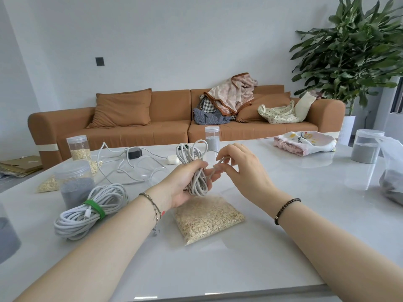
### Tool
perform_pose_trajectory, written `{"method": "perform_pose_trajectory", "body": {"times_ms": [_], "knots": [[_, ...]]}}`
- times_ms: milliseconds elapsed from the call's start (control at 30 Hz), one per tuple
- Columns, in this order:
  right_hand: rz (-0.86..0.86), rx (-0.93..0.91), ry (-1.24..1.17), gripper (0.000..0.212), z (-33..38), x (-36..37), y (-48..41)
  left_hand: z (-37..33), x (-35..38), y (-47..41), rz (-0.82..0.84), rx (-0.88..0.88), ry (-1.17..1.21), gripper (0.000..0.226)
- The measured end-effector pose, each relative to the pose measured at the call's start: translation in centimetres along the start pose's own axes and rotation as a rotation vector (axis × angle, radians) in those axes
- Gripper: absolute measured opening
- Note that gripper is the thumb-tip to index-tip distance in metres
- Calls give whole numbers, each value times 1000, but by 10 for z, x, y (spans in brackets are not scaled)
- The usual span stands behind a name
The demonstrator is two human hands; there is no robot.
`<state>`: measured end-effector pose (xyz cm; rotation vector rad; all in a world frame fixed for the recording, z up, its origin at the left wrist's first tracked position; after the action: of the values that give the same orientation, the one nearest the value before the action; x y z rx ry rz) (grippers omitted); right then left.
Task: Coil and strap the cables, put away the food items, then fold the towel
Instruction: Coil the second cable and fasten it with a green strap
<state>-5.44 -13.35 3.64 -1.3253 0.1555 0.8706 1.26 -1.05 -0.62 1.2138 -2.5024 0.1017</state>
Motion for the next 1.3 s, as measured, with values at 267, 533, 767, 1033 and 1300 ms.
{"method": "perform_pose_trajectory", "body": {"times_ms": [267, 533, 767, 1033, 1300], "knots": [[-82, 220, -211, 22, -14, -9, -1, -9, 5, 2, 54, 59, 210, 10], [-203, 328, -374, 22, -16, -19, 0, -21, 12, 7, 179, 183, 420, 13], [-245, 253, -313, 19, -13, -21, 1, -25, 14, 8, 184, 210, 408, 13], [-390, 128, -141, 13, -6, -34, 5, -10, 22, 9, 189, 63, 234, 25], [-348, 16, -30, 26, 0, -31, 3, 11, 13, 4, 128, -85, -169, 23]]}}
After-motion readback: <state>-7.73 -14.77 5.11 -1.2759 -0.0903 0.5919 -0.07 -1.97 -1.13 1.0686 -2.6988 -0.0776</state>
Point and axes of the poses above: each hand's wrist, its own y-axis away from the middle knuckle, its own x-axis out of the palm, z = x × y, the point moved 7 cm from there along -y, towards the middle knuckle, and after that the axes turned 3 degrees about y, right-handed, at the moved point
